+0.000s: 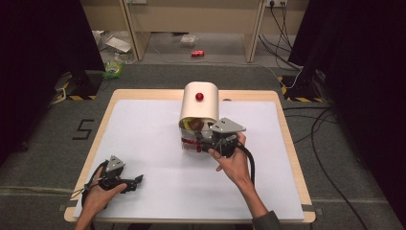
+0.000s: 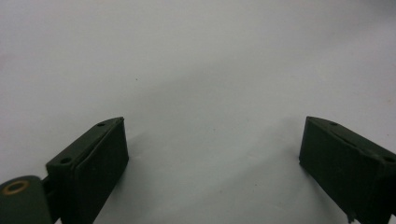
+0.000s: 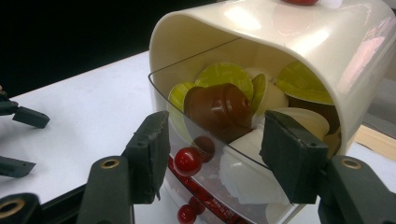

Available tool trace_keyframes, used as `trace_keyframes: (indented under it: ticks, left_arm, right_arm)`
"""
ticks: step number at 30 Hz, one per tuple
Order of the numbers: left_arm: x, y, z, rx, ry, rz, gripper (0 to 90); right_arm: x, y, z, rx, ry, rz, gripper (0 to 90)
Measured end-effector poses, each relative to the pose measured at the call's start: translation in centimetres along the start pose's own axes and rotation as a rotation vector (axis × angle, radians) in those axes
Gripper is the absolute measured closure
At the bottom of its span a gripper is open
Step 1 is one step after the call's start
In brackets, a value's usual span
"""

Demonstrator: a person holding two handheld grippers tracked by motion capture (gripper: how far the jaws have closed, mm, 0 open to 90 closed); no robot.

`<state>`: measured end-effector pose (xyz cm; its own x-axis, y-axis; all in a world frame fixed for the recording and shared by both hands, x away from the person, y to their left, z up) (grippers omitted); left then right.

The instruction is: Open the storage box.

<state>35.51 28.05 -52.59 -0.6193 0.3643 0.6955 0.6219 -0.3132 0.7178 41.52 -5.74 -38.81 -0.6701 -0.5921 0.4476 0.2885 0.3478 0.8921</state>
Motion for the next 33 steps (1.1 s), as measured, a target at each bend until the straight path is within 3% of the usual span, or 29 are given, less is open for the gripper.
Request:
trace_keyframes:
  ticks: [20, 33]
  left_arm:
    - [0.0, 0.0, 0.0, 0.0, 0.0, 0.0, 7.1]
    - [0.0, 0.0, 0.0, 0.0, 0.0, 0.0, 7.2]
  right_arm:
    - [0.83, -0.04, 0.71, 0.012, 0.015, 0.007, 41.4]
    - [0.07, 0.08, 0.34, 0.001, 0.015, 0.009, 43.0]
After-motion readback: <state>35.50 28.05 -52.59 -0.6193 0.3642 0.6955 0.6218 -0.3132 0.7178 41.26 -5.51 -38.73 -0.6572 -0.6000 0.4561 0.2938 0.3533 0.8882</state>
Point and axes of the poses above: each handheld gripper's, and its own axes: x roughly backward along the jaws, y roughly out of its top, z roughly to its left, the point moved 3 cm from there along -x, roughly forward along the jaws, and after that the axes turned 2 degrees about z, right-handed, at the moved point
